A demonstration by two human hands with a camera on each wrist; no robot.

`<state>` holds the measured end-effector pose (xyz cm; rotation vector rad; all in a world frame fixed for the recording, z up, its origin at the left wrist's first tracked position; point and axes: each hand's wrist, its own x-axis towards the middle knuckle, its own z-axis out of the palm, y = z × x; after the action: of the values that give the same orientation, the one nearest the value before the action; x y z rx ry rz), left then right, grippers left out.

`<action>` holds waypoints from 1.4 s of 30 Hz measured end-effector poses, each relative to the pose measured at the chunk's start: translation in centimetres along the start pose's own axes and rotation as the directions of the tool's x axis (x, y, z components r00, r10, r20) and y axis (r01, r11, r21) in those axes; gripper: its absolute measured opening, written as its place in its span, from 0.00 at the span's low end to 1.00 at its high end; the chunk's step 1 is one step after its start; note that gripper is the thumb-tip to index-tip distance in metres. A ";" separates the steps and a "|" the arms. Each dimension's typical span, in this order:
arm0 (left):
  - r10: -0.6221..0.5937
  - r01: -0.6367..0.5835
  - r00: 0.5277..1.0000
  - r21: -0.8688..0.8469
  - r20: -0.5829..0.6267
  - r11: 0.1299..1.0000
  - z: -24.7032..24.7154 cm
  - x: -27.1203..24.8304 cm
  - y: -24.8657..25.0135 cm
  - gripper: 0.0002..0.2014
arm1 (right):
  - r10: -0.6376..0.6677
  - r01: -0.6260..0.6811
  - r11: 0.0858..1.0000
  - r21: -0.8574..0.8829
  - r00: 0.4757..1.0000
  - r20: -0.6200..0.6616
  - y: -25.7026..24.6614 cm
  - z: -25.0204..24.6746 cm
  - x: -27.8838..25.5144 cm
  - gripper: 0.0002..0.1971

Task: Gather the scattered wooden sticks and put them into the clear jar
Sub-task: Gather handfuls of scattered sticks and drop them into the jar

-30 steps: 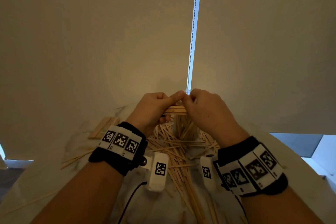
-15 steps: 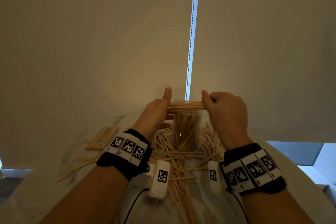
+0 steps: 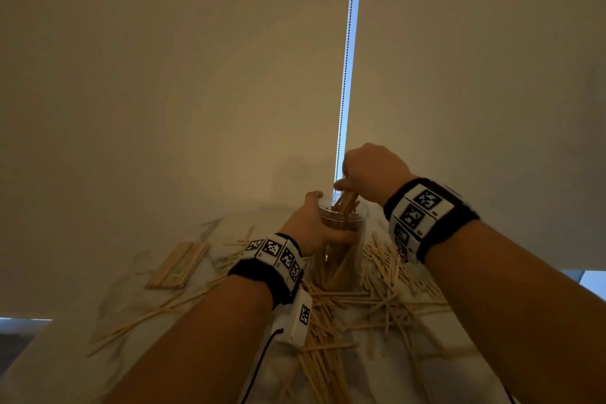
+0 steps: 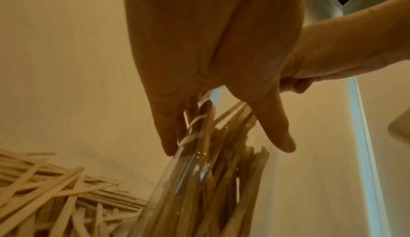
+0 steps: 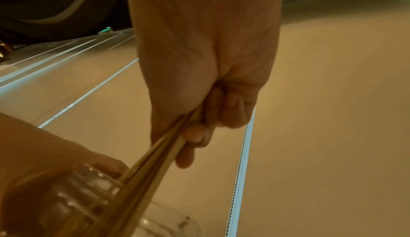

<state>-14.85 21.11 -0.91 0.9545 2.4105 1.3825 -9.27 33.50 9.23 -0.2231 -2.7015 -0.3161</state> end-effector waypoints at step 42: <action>-0.171 0.164 0.984 0.638 -0.052 0.752 -0.5 -6.0 -0.5 0.29 | 0.022 -0.013 0.912 0.409 1.000 -0.016 -1.8 0.3 -7.7 0.10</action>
<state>-10.63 16.86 -1.88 0.8203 2.9320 0.4610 -2.81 31.06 5.42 -0.1184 -2.6670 0.2552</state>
